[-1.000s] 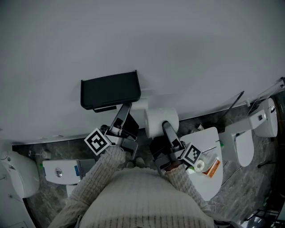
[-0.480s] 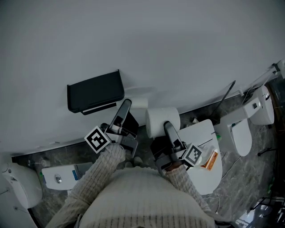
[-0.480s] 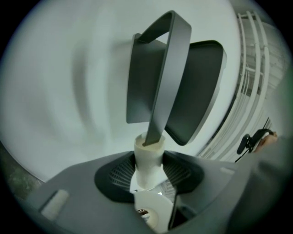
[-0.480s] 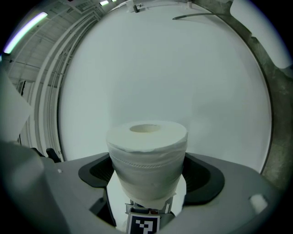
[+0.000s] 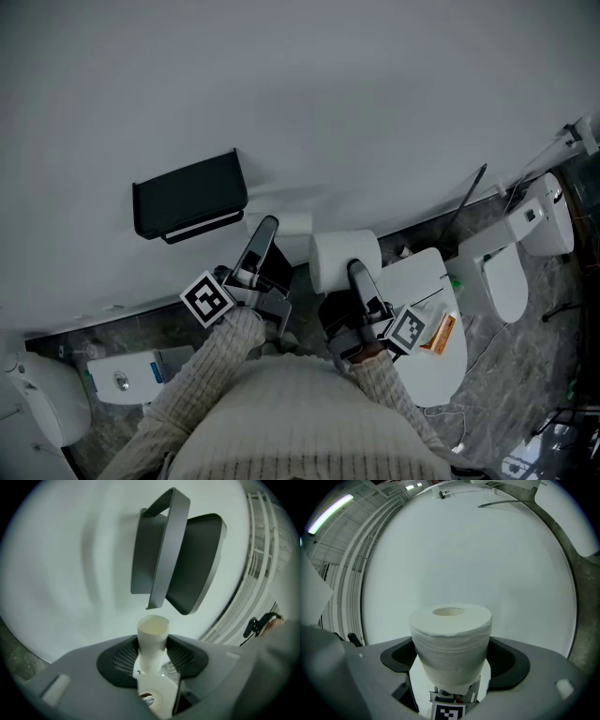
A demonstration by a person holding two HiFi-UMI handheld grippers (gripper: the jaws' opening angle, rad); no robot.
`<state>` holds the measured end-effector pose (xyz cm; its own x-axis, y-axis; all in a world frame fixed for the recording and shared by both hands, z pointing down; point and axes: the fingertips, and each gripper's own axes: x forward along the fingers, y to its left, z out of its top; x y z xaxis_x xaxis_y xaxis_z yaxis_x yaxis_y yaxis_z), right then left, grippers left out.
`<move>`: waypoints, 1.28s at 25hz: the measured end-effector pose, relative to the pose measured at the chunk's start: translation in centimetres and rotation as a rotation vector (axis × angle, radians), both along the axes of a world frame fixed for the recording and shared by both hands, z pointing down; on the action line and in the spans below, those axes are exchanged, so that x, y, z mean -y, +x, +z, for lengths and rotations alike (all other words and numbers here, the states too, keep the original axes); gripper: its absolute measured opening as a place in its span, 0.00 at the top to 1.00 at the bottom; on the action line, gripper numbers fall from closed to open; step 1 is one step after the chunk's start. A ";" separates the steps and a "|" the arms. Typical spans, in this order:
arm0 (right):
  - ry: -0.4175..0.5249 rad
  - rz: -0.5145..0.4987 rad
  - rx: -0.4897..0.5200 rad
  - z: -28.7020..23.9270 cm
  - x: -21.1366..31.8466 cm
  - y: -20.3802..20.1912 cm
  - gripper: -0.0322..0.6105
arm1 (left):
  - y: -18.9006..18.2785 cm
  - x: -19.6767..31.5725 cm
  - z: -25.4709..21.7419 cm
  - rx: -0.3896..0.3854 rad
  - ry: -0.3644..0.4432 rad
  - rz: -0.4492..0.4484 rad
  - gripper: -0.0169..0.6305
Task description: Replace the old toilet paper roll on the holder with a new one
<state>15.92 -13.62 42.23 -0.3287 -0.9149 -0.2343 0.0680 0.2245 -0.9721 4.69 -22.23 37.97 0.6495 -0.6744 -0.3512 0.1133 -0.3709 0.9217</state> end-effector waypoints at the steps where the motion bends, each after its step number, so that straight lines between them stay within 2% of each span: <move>1: -0.001 0.002 0.001 0.1 -0.2 0.0 0.24 | -0.1 -0.2 0.1 0.003 -0.001 -0.004 0.70; 12: -0.006 -0.006 0.007 0.0 -1.0 -0.2 0.24 | -2.2 -1.6 -0.1 -0.010 -0.006 -0.069 0.70; 27: 0.040 -0.051 0.013 -0.9 1.8 -3.0 0.24 | -6.2 -3.4 0.3 0.016 0.010 -0.141 0.70; 32: 0.042 -0.067 -0.020 -1.2 3.6 -4.7 0.24 | -7.9 -2.9 0.4 0.018 0.002 -0.154 0.70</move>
<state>11.21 -17.26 40.98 -0.3938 -0.8801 -0.2653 0.0652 0.2611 -0.9631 -3.17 -19.37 38.37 0.5447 -0.7658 -0.3419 0.0384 -0.3845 0.9223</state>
